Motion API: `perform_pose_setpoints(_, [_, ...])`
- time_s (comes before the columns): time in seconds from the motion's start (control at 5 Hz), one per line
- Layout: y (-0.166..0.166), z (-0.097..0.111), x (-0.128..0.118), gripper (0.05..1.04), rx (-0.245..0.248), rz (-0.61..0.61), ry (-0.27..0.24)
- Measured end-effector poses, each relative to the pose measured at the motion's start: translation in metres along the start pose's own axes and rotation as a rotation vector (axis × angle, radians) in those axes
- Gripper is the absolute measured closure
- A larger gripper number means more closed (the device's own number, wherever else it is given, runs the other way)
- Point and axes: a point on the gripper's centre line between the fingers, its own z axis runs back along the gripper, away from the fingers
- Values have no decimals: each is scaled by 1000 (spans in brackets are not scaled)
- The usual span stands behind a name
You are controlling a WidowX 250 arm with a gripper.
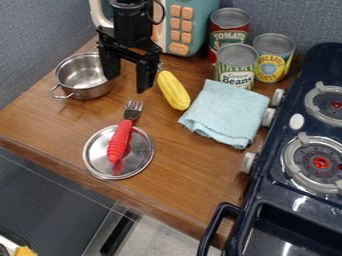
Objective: Move the pan to the lower left side of the table
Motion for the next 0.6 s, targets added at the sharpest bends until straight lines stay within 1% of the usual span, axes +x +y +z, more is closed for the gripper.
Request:
perform_pose_setpoints(0.2, [-2,-12,-2,83,-16,4,35])
perform_pose_setpoints(0.4, [2,-20,-1,83,-34,32,37])
perform_pose_setpoints(0.6, [21,-33,5,83,4,43,101])
